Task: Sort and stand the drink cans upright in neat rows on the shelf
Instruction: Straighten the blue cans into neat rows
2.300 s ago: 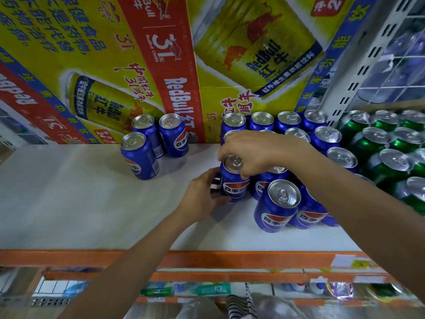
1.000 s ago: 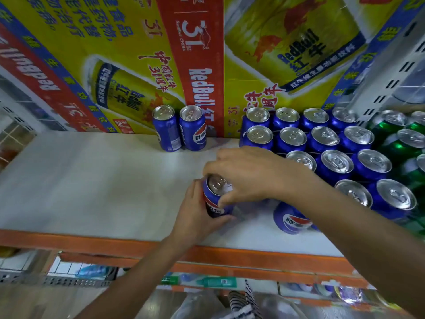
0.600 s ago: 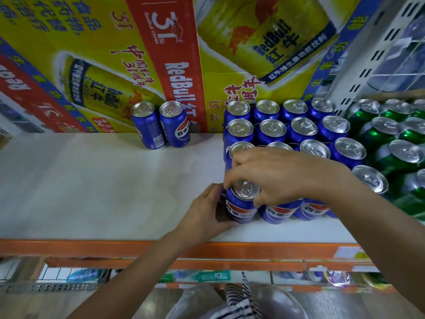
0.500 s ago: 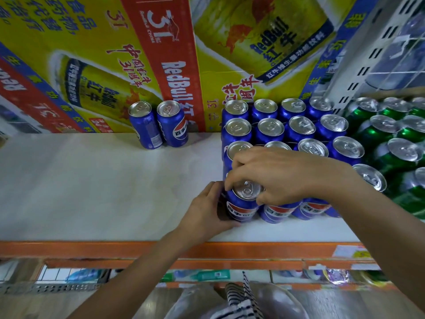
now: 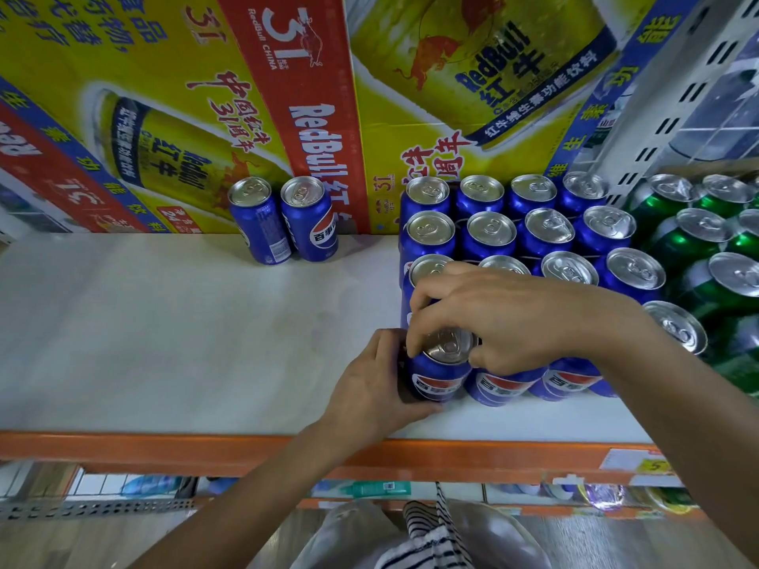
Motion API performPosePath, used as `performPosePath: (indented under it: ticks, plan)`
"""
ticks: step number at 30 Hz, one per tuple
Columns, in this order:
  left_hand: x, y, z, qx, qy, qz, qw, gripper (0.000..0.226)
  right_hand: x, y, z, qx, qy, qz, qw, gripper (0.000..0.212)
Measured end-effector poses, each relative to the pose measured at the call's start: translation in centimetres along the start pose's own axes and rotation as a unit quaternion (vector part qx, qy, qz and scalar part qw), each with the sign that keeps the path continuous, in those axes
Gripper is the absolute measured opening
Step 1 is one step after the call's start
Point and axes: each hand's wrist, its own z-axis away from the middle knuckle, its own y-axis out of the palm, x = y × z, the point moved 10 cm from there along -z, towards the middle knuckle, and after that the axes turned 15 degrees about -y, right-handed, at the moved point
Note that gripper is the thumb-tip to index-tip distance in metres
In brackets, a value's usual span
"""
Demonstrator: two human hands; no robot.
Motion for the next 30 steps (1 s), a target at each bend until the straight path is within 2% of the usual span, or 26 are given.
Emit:
performPosePath:
  ticks: [3,5,8,11,13,15,16,18,20,22,23,27,30]
  plan:
    - [-0.3,0.0,0.0,0.043,0.021,-0.025,0.999,0.090,-0.5,0.0,0.4,0.015,0.006,-0.028,0.999,0.055]
    - [-0.7,-0.8,-0.2,0.089,0.030,-0.072,0.993,0.093,-1.0,-1.3,0.7,-0.019,0.011,-0.065,0.998,0.049]
    - [-1.6,-4.1,-1.4,0.097,0.057,-0.101,0.988,0.065,-3.0,-4.6,0.7,-0.123,0.040,-0.058,0.990,0.040]
    - [-2.3,-8.8,-3.8,0.015,0.064,-0.108,0.992,0.039,-5.9,-6.5,-1.3,-0.166,0.082,0.005,0.983,0.039]
    - [-2.8,-12.8,-5.6,-0.109,0.060,-0.122,0.985,0.038,-8.3,-7.0,-2.9,-0.170,0.115,0.039,0.978,0.043]
    - [-3.2,-16.8,-7.3,-0.228,0.052,-0.151,0.961,0.042,-10.7,-7.3,-4.1,-0.174,0.157,0.064,0.970,0.047]
    - [-3.1,-18.1,-8.4,-0.262,0.041,-0.186,0.946,0.046,-11.7,-7.4,-4.6,-0.176,0.177,0.074,0.966,0.048]
    - [-2.6,-19.2,-10.9,-0.273,-0.005,-0.311,0.910,0.053,-13.1,-7.3,-5.1,-0.176,0.214,0.088,0.957,0.048]
    - [-2.4,-18.7,-12.6,-0.247,-0.059,-0.432,0.866,0.063,-13.9,-7.1,-5.4,-0.169,0.245,0.101,0.949,0.044]
    - [-3.1,-17.9,-13.2,-0.238,-0.066,-0.470,0.848,0.065,-14.2,-7.0,-5.4,-0.172,0.258,0.111,0.944,0.036]
    - [-3.5,-17.5,-13.3,-0.236,-0.055,-0.458,0.855,0.064,-14.2,-7.2,-5.4,-0.178,0.260,0.110,0.943,0.035]
    - [-5.4,-15.8,-13.9,-0.169,0.064,-0.306,0.935,0.058,-14.6,-7.8,-5.2,-0.181,0.265,0.085,0.943,0.038]
    - [-5.9,-14.7,-14.2,-0.115,0.115,-0.199,0.966,0.057,-14.8,-7.9,-5.1,-0.173,0.271,0.094,0.942,0.040]
